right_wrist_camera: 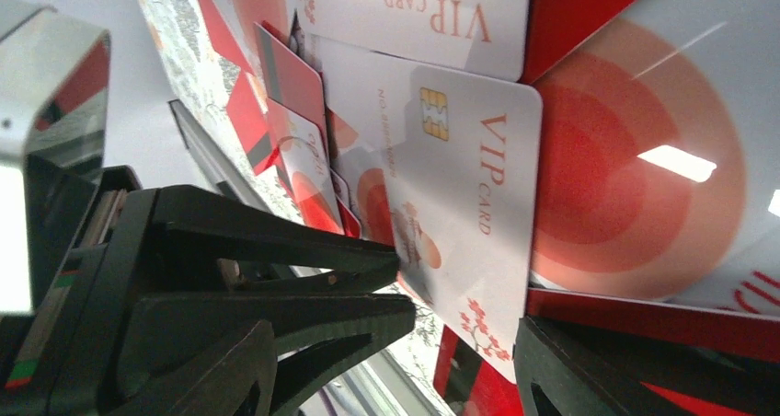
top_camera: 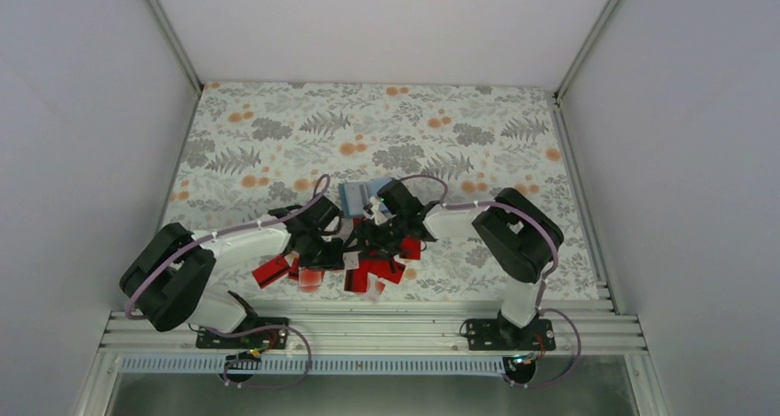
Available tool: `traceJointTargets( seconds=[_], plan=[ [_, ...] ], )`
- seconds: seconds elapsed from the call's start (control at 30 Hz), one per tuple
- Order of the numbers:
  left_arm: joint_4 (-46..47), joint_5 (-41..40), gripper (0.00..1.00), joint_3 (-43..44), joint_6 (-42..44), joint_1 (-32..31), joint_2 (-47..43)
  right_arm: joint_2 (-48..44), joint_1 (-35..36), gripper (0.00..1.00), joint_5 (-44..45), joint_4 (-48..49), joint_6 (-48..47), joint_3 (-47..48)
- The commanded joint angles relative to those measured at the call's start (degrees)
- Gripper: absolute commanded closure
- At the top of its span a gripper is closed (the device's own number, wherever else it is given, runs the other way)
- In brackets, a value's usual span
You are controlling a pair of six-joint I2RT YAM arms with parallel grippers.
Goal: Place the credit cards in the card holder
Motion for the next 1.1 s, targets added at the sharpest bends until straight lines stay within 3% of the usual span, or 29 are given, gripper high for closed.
traceJointTargets(
  seconds=[0.0, 0.2, 0.43, 0.73, 1.07],
  plan=[
    [-4.75, -1.98, 0.79, 2.54, 0.34, -1.04, -2.78, -3.22, -0.01, 0.34, 3.84, -9.04, -7.55, 4.42],
    [-12.16, -8.82, 0.76, 7.52, 1.31, -0.65, -4.59, -3.60, 0.06, 0.34, 5.02, -12.94, -11.32, 7.82],
    [-12.17, -12.37, 0.78, 9.13, 2.52, 0.69, 1.03, 0.04, 0.01, 0.34, 10.27, -18.89, -15.99, 13.14],
    [-8.16, -11.32, 0.85, 8.37, 3.38, 0.94, 5.54, 2.92, 0.06, 0.35, 12.49, -19.97, -17.19, 13.71],
    [-2.66, -7.64, 0.87, 5.22, 2.98, 0.89, 7.78, 5.53, 0.12, 0.35, 7.14, -15.16, -16.29, 10.77]
  ],
)
